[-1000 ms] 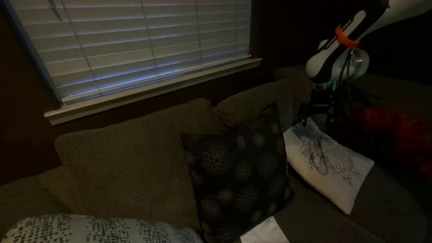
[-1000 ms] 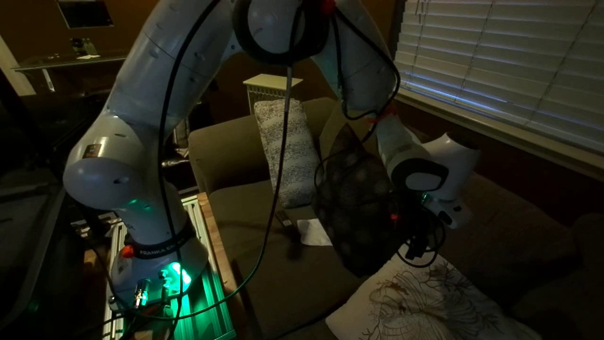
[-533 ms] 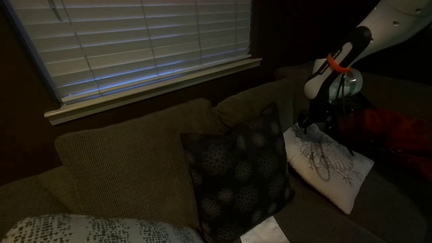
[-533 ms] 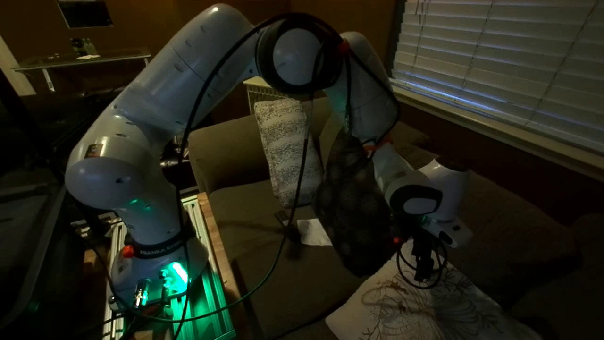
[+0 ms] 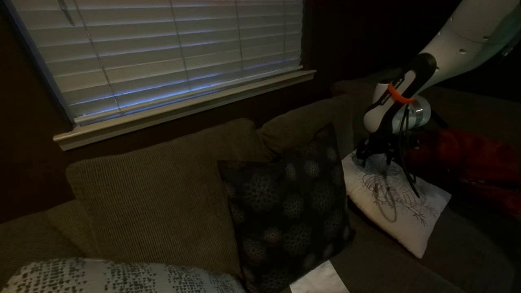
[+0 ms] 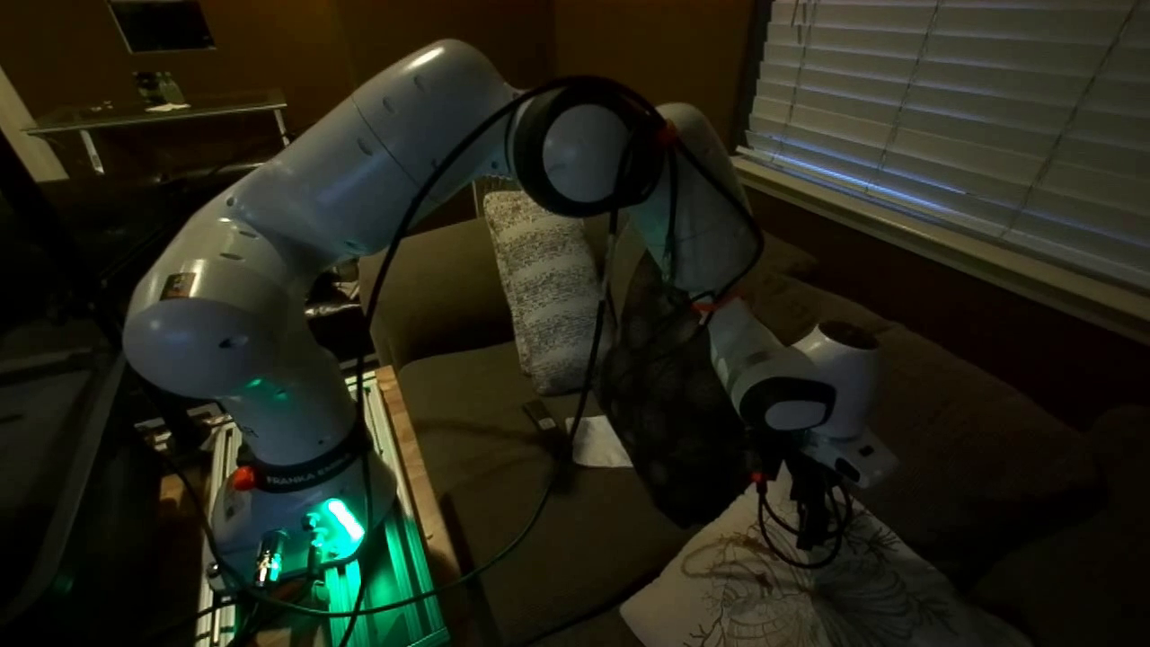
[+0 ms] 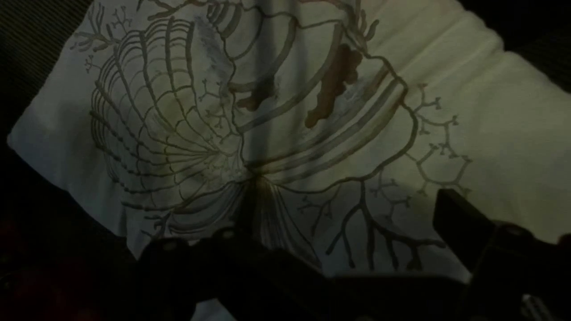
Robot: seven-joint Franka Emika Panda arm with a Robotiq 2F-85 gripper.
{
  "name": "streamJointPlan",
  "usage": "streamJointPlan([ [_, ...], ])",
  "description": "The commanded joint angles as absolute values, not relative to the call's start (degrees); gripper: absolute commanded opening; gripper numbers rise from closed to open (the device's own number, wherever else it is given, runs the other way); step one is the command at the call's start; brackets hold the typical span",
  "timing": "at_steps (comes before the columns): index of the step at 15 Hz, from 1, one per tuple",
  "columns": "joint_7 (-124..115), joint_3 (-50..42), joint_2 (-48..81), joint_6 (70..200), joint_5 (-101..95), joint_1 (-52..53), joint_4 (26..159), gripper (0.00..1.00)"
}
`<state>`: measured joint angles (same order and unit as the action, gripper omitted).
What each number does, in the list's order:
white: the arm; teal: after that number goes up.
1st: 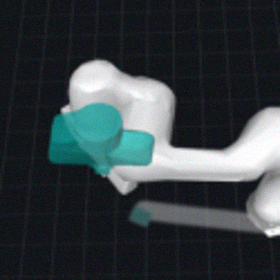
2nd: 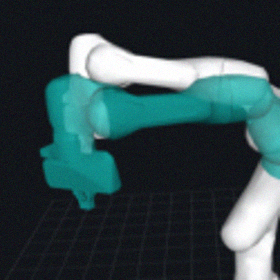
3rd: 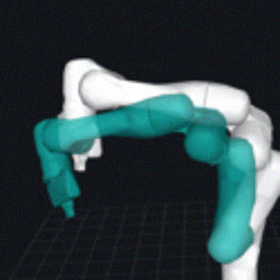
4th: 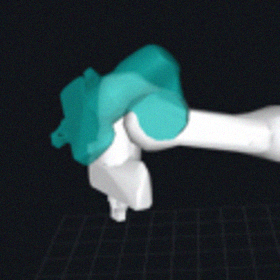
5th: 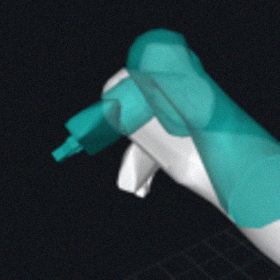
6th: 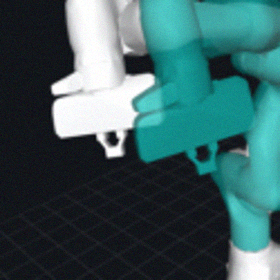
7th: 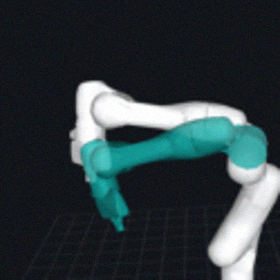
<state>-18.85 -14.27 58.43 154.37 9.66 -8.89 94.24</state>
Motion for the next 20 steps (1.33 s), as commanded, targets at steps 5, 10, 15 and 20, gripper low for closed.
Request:
streamJointPlan([
  [5,-22.94,-19.47,61.10,158.06,7.16,-4.60,92.90,1.00],
  [10,-19.74,-18.68,66.36,163.93,7.07,-6.04,88.52,1.00],
  [15,-15.23,-10.01,69.96,174.73,9.85,-13.09,85.57,1.00],
  [20,-10.82,-2.86,72.24,177.44,9.42,-19.45,83.27,0.59],
])
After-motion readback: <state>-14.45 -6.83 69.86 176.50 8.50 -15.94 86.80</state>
